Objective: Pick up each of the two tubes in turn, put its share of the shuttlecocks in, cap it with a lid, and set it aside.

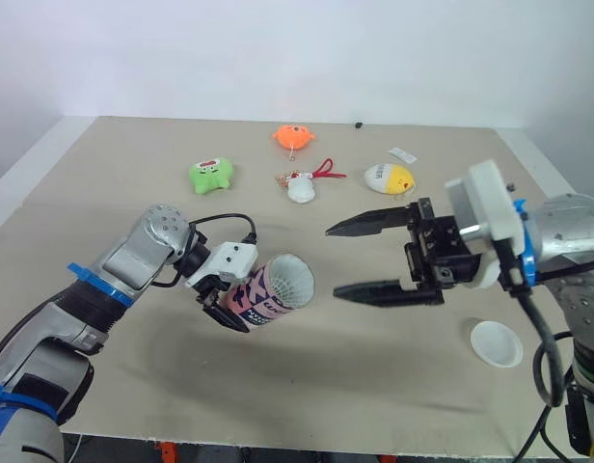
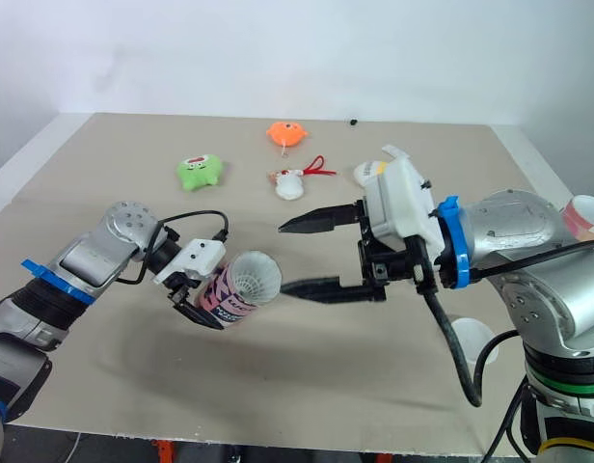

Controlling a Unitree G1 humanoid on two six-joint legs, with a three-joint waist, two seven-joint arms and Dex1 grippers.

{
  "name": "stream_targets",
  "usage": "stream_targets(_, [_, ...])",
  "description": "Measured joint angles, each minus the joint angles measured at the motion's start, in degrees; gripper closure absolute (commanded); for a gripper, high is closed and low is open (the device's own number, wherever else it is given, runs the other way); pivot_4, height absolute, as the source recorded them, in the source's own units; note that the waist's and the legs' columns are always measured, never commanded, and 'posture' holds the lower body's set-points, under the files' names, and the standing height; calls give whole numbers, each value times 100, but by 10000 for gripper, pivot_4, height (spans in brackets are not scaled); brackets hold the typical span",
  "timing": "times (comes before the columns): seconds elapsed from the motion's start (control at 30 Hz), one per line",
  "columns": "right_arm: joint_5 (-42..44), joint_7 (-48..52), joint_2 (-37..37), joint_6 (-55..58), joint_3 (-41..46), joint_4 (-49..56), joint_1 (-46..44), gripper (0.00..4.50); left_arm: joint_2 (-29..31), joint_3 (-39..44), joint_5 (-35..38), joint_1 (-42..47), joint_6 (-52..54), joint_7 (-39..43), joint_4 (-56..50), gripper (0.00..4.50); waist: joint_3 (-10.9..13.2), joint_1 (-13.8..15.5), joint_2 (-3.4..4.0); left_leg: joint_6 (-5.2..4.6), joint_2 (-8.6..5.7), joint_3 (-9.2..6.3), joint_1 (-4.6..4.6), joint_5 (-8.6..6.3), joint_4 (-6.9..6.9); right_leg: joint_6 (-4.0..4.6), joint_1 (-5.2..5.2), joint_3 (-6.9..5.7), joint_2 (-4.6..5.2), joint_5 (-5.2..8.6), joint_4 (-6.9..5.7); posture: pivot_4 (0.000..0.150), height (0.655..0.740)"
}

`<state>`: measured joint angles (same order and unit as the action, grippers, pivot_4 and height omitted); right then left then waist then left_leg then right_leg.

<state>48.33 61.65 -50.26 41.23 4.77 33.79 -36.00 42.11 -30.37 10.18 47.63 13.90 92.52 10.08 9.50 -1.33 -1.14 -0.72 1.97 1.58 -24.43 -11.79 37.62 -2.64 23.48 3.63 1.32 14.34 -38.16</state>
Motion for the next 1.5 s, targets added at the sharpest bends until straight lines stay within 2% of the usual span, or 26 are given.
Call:
stream_targets(0.07, [10, 9, -56, 30, -19, 39, 69, 32206, -9, 0, 0, 1, -3, 4, 1, 10968, 0, 1, 0, 0, -1, 1, 0, 0, 0, 1, 0, 1, 1, 2, 0, 1500, 7400])
stream_targets(0.1, [-10, 157, -152, 21, -139, 98, 218, 38795, -21, -1, 5, 1, -5, 7, 6, 10968, 0, 1, -1, 0, -2, 0, -1, -1, 0, -2, -2, 0, 1, 1, 1, 1500, 7400])
stream_targets(0.13, [-28, 196, -154, 19, -225, 94, 245, 38795, -23, 0, 6, 1, -6, 8, 6, 10968, 0, 1, 0, 0, -2, 1, -2, -1, 0, -4, -1, 2, 2, 0, 1, 1500, 7400])
stream_targets(0.17, [-93, 250, -153, 5, -371, 72, 261, 44858, -27, -1, 4, 5, -6, 8, 9, 10968, 0, 1, 1, 0, -5, 2, -2, -1, 0, -5, 0, 4, 3, 0, 1, 1500, 7400])
stream_targets(0.3, [-478, 445, -150, -110, -834, -188, 171, 44858, -34, -4, 0, 15, -18, 6, 22, 10968, 0, 1, 1, 0, -7, 3, -3, -1, 1, -3, 2, 5, 4, 7, 1, 1500, 7400])
stream_targets(0.53, [-1179, 729, 129, -194, -1693, -871, -782, 44858, -58, -9, 0, 37, -36, 5, 70, 10968, 1, 4, 1, -1, -3, 1, -4, 0, 1, 2, 5, 1, 0, 6, 0, 1500, 7400])
stream_targets(0.6, [-1453, 1054, 390, -268, -2132, -1308, -1251, 44858, -50, -10, -2, 56, -41, 7, 80, 10968, 3, 1, 6, -1, -5, 5, -7, 0, 1, -9, 11, 6, 1, -5, -2, 1500, 7400])
stream_targets(0.77, [-2150, 1632, 722, -629, -2933, -1922, -1862, 44858, -57, -9, 0, 60, -49, 7, 95, 10968, 3, 0, 6, -1, -5, 2, -10, 0, 0, -7, 13, 0, 0, -3, -4, 1500, 7400])
stream_targets(0.97, [-3074, 2216, 1496, -1239, -3865, -2894, -2486, 44858, -59, 1, -7, 57, -39, 7, 92, 10968, 3, -1, 7, -1, -4, 1, -10, 0, 1, 1, 17, -2, -2, -6, -12, 1500, 7400])
stream_targets(1.27, [-3745, 2603, 2121, -1790, -4084, -3659, -2862, 44858, -57, 69, -13, 35, 33, 7, 171, 10968, 3, -1, 7, 4, 7, 0, -4, 4, 2, 20, 15, -6, -12, -17, -18, 1500, 7400])
stream_targets(1.4, [-3669, 2616, 2105, -1641, -3968, -3599, -2784, 44858, -55, 92, -32, 22, 37, 7, 145, 10968, 3, 0, 8, 9, 16, -3, -4, 7, 2, 24, 17, -9, -22, -17, -21, 1500, 7400])
stream_targets(1.5, [-3252, 2626, 1978, -1179, -3502, -3526, -2717, 44858, -56, 103, -51, 14, 36, 7, 100, 10968, 5, 1, 8, 10, 16, -3, -9, 7, 2, 36, 21, -9, -21, -23, -24, 1500, 7400])
